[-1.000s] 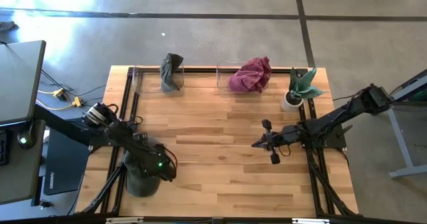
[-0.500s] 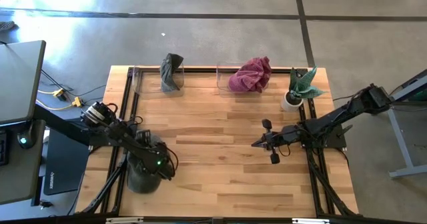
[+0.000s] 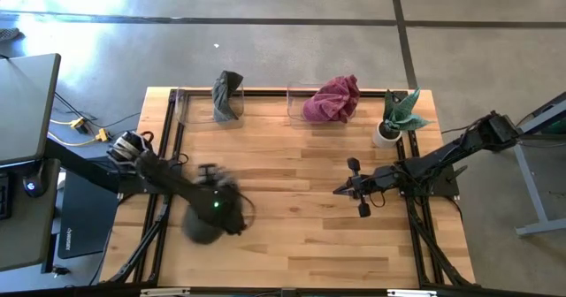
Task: Pick & Place hat
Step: Put the black cap into the left transparent bin
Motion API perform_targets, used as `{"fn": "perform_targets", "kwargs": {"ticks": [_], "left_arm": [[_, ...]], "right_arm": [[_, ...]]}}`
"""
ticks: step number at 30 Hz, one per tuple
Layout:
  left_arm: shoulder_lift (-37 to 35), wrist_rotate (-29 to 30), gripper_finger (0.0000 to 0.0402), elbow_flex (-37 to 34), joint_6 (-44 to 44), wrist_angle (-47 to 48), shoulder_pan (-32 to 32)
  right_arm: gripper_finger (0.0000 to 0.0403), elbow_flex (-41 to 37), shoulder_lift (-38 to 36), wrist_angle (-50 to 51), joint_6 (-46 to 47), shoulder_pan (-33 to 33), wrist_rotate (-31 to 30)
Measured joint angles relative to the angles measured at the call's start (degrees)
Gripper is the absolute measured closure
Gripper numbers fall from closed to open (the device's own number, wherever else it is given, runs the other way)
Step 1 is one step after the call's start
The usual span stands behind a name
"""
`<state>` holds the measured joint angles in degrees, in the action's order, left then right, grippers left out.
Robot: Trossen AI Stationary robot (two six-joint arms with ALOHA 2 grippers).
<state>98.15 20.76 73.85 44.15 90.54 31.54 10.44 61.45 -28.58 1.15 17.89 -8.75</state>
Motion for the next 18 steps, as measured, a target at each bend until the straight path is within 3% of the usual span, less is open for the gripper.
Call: {"fn": "perform_targets", "kwargs": {"ticks": [6,9,12,14,18], "left_arm": [[-3.74,24.73,0.0398,14.96,-4.51,-0.46,-3.10],[-3.73,29.86,0.0399,17.13,-3.38,-0.92,-3.53],[-2.66,30.25,0.0400,15.93,0.85,-0.46,-3.77],[-0.66,26.47,0.0401,12.67,4.54,-2.98,-3.52],[5.70,16.64,0.0401,6.14,0.67,-22.14,-3.00]], "right_arm": [[0.0401,0.00,0.00,0.11,0.20,0.00,0.33],[0.0399,0.00,0.09,0.88,0.31,0.00,0.41],[0.0397,0.00,0.09,2.39,0.56,0.04,0.53],[0.0399,0.00,0.11,3.41,1.31,0.04,0.55],[0.0401,0.00,0.11,3.65,1.38,0.04,0.55]]}}
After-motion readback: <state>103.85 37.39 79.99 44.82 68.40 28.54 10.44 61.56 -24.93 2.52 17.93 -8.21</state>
